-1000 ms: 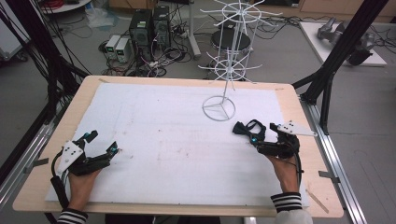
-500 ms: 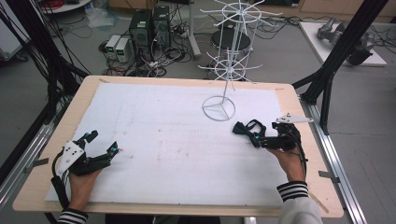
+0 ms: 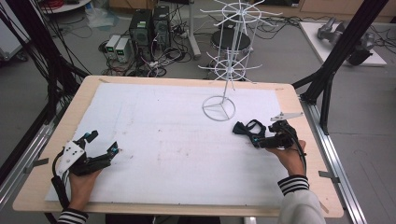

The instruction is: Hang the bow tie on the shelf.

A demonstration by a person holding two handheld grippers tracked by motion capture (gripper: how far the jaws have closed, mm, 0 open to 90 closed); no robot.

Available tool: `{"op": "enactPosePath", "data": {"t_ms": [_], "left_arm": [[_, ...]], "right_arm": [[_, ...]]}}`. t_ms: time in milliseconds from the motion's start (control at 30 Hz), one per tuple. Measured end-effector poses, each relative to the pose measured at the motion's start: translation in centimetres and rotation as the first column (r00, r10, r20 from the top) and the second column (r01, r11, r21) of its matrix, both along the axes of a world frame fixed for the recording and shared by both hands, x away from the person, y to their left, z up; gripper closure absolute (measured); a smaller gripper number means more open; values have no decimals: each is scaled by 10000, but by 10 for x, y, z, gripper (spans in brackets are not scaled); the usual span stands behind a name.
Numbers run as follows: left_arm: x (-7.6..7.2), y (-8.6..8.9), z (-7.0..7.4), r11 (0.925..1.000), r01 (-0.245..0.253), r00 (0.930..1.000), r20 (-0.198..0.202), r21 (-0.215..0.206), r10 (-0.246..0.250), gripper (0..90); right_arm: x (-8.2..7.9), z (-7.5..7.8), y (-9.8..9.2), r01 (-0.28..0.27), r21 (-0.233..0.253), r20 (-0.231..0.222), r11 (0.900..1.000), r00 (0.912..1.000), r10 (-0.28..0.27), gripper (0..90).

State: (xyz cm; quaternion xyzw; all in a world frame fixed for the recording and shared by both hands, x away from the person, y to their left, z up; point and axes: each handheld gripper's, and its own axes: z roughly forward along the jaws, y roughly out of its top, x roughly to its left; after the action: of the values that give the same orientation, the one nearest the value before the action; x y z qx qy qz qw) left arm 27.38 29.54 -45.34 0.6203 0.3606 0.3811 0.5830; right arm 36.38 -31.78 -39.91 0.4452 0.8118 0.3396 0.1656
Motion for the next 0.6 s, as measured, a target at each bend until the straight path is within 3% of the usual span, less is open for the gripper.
{"op": "enactPosePath", "data": {"t_ms": [267,367,467,600], "left_arm": [[0,0,0,10000,27,10000,-22,57,-27,148],[0,0,0,10000,35,10000,-35,68,-35,148],[0,0,0,10000,27,10000,-32,64,-27,148],[1,0,0,10000,50,10000,-55,42,-49,148]], "right_arm": [[7,-4,3,-243,-384,-626,9990,9978,219,173],[10,-6,5,-436,-560,-924,9975,9950,383,208],[13,-9,6,-473,-394,-1397,9981,9893,414,237],[17,-11,6,-595,-561,-1581,9966,9862,500,267]]}}
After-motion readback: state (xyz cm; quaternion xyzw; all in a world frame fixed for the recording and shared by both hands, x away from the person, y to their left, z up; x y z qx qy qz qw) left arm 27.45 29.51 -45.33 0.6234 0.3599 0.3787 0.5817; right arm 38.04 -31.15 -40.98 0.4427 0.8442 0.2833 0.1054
